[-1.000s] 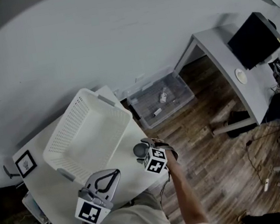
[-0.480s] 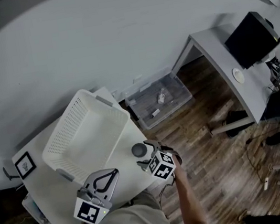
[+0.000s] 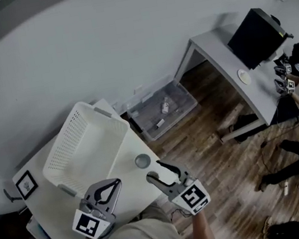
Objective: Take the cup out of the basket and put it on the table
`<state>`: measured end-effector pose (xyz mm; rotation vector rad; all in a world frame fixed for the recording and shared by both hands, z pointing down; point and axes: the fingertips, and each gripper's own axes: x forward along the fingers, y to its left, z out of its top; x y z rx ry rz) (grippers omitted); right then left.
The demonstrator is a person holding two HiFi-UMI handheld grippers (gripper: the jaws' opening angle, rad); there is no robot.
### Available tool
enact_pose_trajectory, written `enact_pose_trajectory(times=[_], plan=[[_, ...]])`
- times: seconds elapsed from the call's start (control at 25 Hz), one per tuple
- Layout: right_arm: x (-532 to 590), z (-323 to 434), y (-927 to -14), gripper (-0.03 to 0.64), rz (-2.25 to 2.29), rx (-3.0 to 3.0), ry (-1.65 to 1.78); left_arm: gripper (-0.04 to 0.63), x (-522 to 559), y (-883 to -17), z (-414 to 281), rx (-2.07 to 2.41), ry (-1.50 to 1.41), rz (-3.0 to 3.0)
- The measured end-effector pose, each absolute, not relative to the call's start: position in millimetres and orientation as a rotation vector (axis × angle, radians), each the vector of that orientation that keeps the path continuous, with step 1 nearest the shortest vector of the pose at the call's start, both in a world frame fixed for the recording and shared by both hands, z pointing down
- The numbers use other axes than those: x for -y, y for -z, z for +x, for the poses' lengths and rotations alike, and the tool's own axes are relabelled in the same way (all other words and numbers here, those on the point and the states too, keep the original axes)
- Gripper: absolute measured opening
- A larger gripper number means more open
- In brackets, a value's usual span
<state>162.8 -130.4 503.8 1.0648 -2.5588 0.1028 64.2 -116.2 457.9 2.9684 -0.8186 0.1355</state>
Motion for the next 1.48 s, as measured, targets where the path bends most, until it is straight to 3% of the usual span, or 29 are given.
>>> enact_pose_trajectory(times=[0.16,0.32,1.48], plan=[[120,172,-461,0.057,1.253,2.657,-0.001,0.002,116,-450,70,0.776,-0.078,2.979],[106,171,-435,0.011,1.359,2.751,0.021,0.002,109,-447,77,0.71,-0.065,3.015],[78,170,-425,0.008,1.472,2.762,0.064,0.001,91,-434,94,0.621,-0.045,3.077]])
